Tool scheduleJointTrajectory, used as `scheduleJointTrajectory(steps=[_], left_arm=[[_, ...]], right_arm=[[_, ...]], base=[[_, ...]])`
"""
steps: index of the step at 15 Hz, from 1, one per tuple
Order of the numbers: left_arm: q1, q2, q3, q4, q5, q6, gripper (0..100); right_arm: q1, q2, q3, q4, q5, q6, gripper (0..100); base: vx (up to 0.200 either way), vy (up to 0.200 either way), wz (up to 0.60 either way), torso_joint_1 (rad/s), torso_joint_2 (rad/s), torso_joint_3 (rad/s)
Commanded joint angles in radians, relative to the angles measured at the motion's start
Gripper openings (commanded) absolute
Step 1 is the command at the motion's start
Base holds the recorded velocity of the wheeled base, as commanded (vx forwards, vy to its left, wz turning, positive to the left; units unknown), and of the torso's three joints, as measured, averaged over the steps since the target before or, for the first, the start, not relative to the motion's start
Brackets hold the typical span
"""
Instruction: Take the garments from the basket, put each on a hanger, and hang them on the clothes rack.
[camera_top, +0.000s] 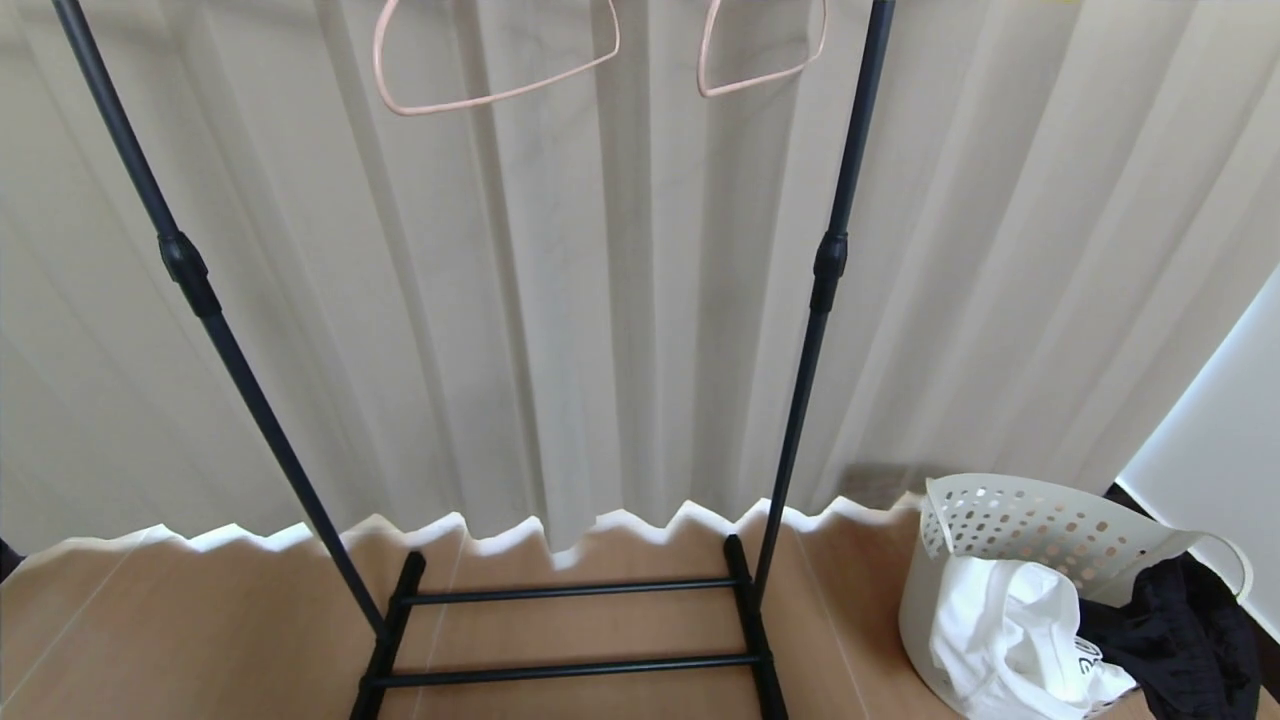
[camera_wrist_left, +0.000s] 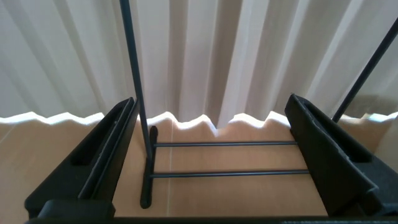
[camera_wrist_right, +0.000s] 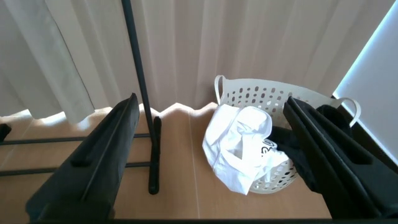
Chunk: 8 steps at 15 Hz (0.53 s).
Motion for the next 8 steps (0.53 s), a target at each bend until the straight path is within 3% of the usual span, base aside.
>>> scheduleJointTrajectory(steps=[1, 3, 8], left_arm=[[0.000, 0.001, 0.000, -0.002, 0.001, 0.000, 100], [0.000, 0.001, 0.000, -0.002, 0.001, 0.000, 100], [0.000, 0.001, 0.000, -0.002, 0.001, 0.000, 100]], right_arm=[[0.000, 0.001, 0.000, -0.001, 0.000, -0.001, 100], [0.000, 0.001, 0.000, -0.001, 0.000, -0.001, 100], [0.000, 0.001, 0.000, -0.001, 0.000, 0.001, 100]], base=[[0.000, 0.000, 0.00, 0.002, 0.28, 0.271], [0.000, 0.000, 0.00, 0.000, 0.12, 0.112], [0.000, 0.000, -0.60, -0.001, 0.02, 0.022]])
